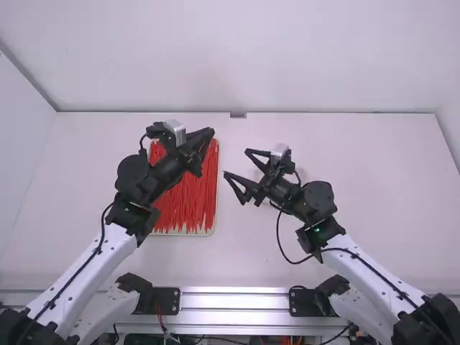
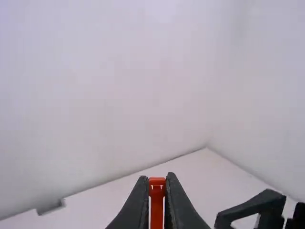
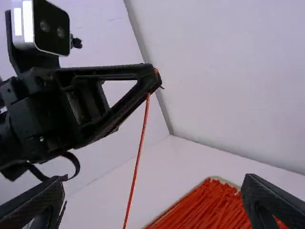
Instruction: Fasten the cable tie
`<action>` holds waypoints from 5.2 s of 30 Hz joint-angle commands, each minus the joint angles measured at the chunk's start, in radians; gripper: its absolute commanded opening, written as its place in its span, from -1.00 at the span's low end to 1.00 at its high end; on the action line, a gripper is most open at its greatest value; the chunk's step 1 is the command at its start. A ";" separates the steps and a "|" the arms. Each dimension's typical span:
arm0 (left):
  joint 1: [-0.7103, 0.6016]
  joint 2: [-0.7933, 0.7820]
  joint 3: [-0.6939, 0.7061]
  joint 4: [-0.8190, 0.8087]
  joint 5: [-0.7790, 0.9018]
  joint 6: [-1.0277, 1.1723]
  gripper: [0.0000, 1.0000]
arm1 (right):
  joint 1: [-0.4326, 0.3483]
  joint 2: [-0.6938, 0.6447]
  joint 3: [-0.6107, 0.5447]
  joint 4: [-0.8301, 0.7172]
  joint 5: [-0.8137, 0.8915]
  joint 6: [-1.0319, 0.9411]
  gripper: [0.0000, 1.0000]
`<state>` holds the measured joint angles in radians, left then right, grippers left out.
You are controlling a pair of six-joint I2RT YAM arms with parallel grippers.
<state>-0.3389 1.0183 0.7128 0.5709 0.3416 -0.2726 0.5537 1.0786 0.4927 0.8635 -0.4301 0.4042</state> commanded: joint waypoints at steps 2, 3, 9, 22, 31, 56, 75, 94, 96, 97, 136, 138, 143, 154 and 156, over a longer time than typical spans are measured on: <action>-0.006 0.015 -0.016 0.026 0.027 -0.053 -0.96 | 0.053 -0.006 0.030 0.006 0.140 0.012 0.97; -0.010 0.023 -0.016 0.037 0.047 -0.053 -0.96 | 0.071 -0.005 0.030 0.003 0.171 0.007 0.97; -0.015 0.065 -0.016 0.110 0.134 -0.054 -0.96 | 0.155 -0.005 0.030 -0.006 0.327 0.006 0.96; -0.015 0.090 -0.016 0.178 0.251 -0.106 -0.96 | 0.185 -0.005 0.030 0.020 0.386 -0.066 0.97; -0.016 0.090 -0.016 0.192 0.284 -0.136 -0.96 | 0.186 -0.005 0.030 -0.004 0.386 -0.064 0.95; -0.117 0.091 -0.019 0.194 0.218 -0.120 -0.96 | 0.192 -0.005 0.030 -0.022 0.383 -0.080 -1.00; 0.026 0.083 -0.034 0.145 0.325 -0.068 0.98 | 0.042 -0.007 0.030 -0.078 0.129 -0.150 -1.00; 0.203 0.226 0.190 0.117 0.873 0.032 0.98 | -0.287 -0.005 0.030 0.237 -0.477 0.024 -1.00; 0.203 0.259 0.232 0.117 0.922 0.023 0.98 | -0.291 -0.005 0.031 0.237 -0.476 0.027 -1.00; 0.203 0.281 0.262 0.118 0.954 0.006 0.98 | -0.291 -0.005 0.032 0.232 -0.470 0.026 -1.00; 0.039 0.344 0.372 0.249 1.061 -0.210 -0.09 | -0.105 -0.005 0.051 0.256 -0.346 -0.012 -1.00; 0.033 0.344 0.372 0.249 1.064 -0.210 -0.09 | -0.109 -0.005 0.051 0.256 -0.347 -0.011 -1.00; 0.011 0.344 0.373 0.250 1.058 -0.203 -0.24 | -0.100 -0.005 0.051 0.256 -0.340 -0.011 -1.00; 0.014 0.344 0.372 0.249 1.054 -0.203 -0.97 | -0.103 -0.005 0.051 0.256 -0.328 -0.011 -1.00; 0.014 0.344 0.372 0.249 1.053 -0.203 -0.97 | -0.101 -0.005 0.051 0.256 -0.328 -0.011 -1.00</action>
<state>-0.3248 1.3617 1.0622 0.8131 1.4021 -0.4755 0.4488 1.0786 0.5095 1.1110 -0.7631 0.3920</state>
